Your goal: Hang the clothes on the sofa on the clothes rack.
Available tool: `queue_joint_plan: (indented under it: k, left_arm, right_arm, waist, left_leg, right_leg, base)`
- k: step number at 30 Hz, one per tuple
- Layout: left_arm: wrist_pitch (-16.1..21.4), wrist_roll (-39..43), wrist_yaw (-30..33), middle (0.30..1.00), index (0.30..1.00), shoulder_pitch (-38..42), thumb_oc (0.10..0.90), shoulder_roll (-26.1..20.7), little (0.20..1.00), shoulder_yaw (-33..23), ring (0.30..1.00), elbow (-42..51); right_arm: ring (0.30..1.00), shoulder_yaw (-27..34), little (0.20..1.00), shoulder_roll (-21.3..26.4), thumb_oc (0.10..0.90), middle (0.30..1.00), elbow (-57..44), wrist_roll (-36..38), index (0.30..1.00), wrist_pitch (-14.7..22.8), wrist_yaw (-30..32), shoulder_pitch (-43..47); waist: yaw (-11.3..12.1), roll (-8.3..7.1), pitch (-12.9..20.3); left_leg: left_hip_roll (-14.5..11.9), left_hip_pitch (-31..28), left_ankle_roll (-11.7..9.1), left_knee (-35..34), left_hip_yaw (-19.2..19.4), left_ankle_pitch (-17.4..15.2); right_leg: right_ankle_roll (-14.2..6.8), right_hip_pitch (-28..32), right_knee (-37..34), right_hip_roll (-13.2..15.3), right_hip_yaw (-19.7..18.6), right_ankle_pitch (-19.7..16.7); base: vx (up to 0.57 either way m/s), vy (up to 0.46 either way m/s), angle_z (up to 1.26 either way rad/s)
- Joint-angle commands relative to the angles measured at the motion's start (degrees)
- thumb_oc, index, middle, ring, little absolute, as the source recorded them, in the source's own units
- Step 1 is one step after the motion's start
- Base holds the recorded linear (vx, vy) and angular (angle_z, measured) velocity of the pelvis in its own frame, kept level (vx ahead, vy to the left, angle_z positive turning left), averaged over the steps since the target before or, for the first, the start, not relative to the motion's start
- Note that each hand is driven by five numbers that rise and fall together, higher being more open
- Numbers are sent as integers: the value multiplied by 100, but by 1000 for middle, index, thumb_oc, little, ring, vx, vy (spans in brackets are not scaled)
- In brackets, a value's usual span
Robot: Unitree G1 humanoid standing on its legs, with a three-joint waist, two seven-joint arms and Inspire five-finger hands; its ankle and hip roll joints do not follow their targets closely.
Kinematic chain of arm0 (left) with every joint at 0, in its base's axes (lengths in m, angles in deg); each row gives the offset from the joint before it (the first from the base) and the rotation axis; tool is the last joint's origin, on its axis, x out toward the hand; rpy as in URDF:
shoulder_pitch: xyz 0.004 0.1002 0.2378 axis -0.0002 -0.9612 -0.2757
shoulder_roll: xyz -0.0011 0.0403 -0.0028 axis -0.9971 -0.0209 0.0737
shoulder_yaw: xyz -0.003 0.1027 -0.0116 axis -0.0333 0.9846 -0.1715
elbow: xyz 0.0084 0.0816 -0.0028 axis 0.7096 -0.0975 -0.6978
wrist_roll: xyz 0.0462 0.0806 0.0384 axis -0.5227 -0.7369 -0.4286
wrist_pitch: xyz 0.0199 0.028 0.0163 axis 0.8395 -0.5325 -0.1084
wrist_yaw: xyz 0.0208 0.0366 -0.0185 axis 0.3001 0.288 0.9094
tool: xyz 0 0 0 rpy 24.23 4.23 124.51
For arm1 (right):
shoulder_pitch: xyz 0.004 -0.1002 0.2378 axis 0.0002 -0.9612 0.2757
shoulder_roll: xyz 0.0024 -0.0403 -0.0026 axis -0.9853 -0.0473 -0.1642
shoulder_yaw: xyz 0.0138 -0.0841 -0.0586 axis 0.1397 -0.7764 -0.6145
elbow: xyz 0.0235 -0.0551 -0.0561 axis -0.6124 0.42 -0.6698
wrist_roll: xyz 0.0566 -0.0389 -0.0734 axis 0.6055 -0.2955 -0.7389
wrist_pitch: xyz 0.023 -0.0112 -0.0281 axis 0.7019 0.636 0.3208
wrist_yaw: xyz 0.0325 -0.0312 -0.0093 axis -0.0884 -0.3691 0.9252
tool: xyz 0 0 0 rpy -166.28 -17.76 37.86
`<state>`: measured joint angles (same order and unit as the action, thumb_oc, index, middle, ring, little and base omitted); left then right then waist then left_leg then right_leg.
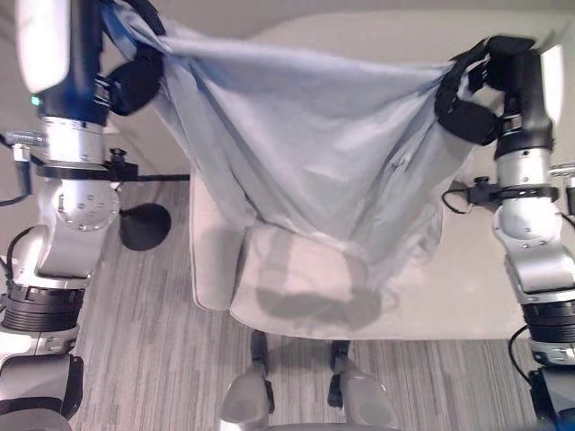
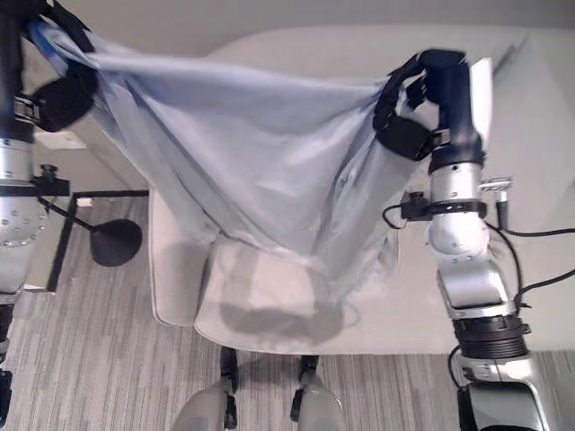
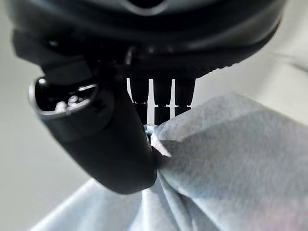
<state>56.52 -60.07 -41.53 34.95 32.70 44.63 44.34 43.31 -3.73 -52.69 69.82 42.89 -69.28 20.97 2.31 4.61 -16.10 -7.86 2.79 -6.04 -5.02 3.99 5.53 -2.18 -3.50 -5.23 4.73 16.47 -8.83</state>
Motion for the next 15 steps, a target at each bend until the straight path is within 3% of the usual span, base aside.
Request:
queue_joint_plan:
  k: [1, 3, 5, 6, 8, 9, 15]
  left_arm:
    - [87, -118, 705, 300, 300, -89, 400, -151, 300, -425, 300, -50]
    - [24, -179, 826, 300, 300, 78, 400, -157, 300, -442, 300, -14]
    - [-8, -274, 976, 300, 300, 158, 400, -163, 300, -579, 300, 68]
    - [-7, -275, 1049, 300, 300, 231, 400, -185, 300, -599, 300, 95]
    - [-34, -222, 1318, 300, 300, 619, 400, -310, 300, -566, 300, 95]
    - [-14, -184, 1418, 300, 300, 776, 400, -378, 300, -494, 300, 47]
    - [2, -177, 1451, 300, 300, 854, 400, -394, 300, -425, 300, -18]
  right_arm:
    - [300, -303, 300, 470, 400, 300, 138, -200, 300, 512, 302, 935]
    - [300, -337, 300, 744, 400, 300, 148, -413, 300, 442, 427, 1272]
    - [300, -413, 300, 802, 400, 300, 131, -543, 300, 389, 523, 1556]
    - [300, -501, 300, 850, 400, 300, 129, -617, 300, 350, 576, 1694]
    - [300, -699, 300, 1009, 400, 300, 210, -822, 300, 170, 718, 1957]
    - [300, -748, 300, 1025, 400, 300, 223, -878, 300, 142, 760, 1962]
    - [300, -734, 300, 1029, 400, 300, 236, -886, 300, 141, 773, 1960]
  waist:
    - [258, -562, 1441]
    - [301, -602, 1370]
    - [327, -648, 1340]
    - [345, -691, 1313]
    - [246, -696, 1348]
    - [248, -665, 1386]
    - [246, -668, 1373]
  left_leg:
    - [32, -394, -337, 10, 0, -147]
    - [11, -326, -365, 214, 8, -52]
    - [-80, -265, -355, 509, 26, -242]
    - [-236, -280, -362, 698, 63, -349]
    - [-962, -518, -376, 1040, 234, -129]
    - [-1038, -573, -474, 1035, 142, -100]
    - [-1047, -572, -487, 1030, 116, -99]
  right_leg:
    - [-480, 870, 23, 334, 50, 828]
    - [-483, 961, 23, 421, 267, 786]
    - [-515, 1002, 23, 546, 370, 721]
    - [-545, 1021, 23, 653, 415, 693]
    - [-729, 1003, 24, 1109, 559, 460]
    - [-805, 993, 23, 1210, 577, 423]
    - [-814, 1009, 23, 1200, 600, 424]
  base:
    - [-38, -7, 53]
    - [-91, 37, 67]
    - [-85, 130, 65]
    - [-99, 358, 52]
    - [-71, 652, 54]
    - [-7, 463, 60]
    - [1, 27, 22]
